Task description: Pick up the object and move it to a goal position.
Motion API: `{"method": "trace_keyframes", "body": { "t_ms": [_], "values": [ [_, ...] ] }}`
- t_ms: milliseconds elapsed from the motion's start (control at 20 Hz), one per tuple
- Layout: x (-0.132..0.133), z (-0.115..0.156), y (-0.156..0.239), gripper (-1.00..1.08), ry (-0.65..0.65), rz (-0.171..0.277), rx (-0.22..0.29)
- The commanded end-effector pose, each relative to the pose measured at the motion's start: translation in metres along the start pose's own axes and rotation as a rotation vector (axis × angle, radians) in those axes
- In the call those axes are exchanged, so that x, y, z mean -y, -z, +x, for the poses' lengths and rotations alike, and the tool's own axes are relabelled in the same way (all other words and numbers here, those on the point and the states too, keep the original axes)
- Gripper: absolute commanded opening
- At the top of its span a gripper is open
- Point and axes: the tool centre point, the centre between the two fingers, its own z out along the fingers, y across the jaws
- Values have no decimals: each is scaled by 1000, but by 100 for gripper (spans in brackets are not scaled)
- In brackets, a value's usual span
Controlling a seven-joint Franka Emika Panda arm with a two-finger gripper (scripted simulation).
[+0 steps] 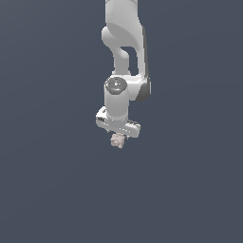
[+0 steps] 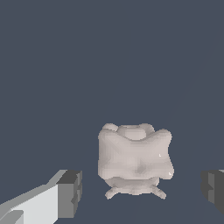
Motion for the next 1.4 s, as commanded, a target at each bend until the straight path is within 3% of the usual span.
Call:
{"method": "trace_keyframes", "body": {
  "t_ms": [0,650,700,1350],
  "values": [
    [0,0,-6,100,0,0,1],
    [0,-1,-48,100,-5,0,0],
    [0,-1,-48,-100,-5,0,0],
    [0,-2,-46,-100,-5,1,-1]
  ]
}}
